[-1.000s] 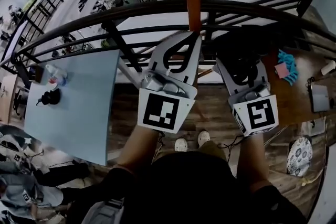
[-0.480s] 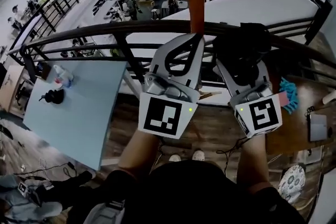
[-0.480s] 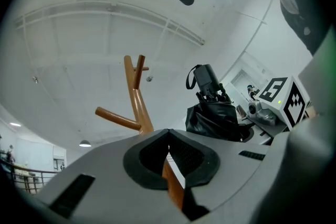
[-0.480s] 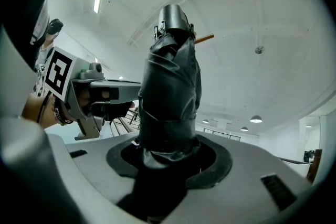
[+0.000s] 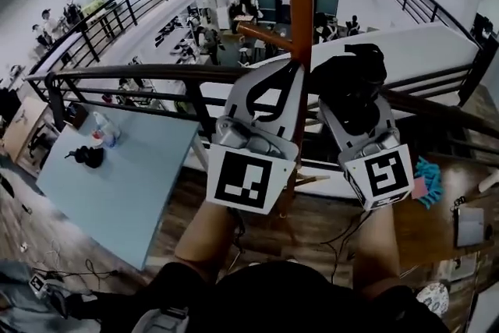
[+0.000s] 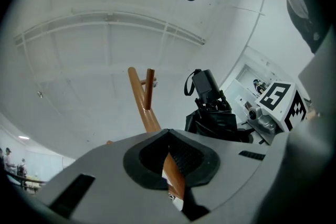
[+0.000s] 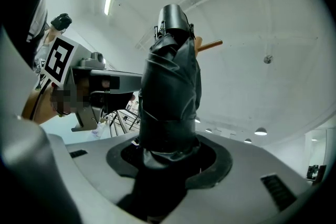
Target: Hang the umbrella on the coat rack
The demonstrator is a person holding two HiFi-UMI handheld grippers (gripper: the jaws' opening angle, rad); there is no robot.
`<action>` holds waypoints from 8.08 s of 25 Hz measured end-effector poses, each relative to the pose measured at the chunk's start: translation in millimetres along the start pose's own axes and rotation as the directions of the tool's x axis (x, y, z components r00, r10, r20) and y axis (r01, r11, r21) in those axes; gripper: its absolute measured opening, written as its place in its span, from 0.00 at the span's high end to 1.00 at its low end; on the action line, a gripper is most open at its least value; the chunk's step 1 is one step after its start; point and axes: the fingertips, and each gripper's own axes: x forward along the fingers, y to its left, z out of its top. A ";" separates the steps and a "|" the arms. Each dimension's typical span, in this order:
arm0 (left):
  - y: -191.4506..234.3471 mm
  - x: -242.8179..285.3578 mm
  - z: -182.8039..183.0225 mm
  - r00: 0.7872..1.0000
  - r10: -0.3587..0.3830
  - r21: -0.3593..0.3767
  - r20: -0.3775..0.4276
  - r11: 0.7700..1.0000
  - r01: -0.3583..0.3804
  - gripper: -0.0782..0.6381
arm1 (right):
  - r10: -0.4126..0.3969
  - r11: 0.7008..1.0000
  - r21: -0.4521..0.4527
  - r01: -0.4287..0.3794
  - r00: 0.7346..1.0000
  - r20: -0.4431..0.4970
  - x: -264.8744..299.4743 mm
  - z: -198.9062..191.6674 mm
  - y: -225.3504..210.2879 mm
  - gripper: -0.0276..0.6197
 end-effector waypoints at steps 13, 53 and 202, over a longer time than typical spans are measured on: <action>27.9 17.3 40.4 0.997 0.063 0.044 0.050 0.997 -0.066 0.87 | -0.007 0.992 -0.123 0.018 0.996 0.089 19.1 60.8 -27.7 0.64; 68.8 40.7 31.7 0.993 0.077 0.021 0.088 0.997 -0.079 0.87 | 0.078 0.980 -0.176 -0.088 0.995 -0.062 49.7 74.1 -47.3 0.64; 28.4 -33.2 -68.1 0.981 -0.036 -0.044 -0.189 0.999 0.028 0.87 | 0.189 0.966 0.213 -0.148 0.964 -0.185 26.1 -29.8 53.3 0.48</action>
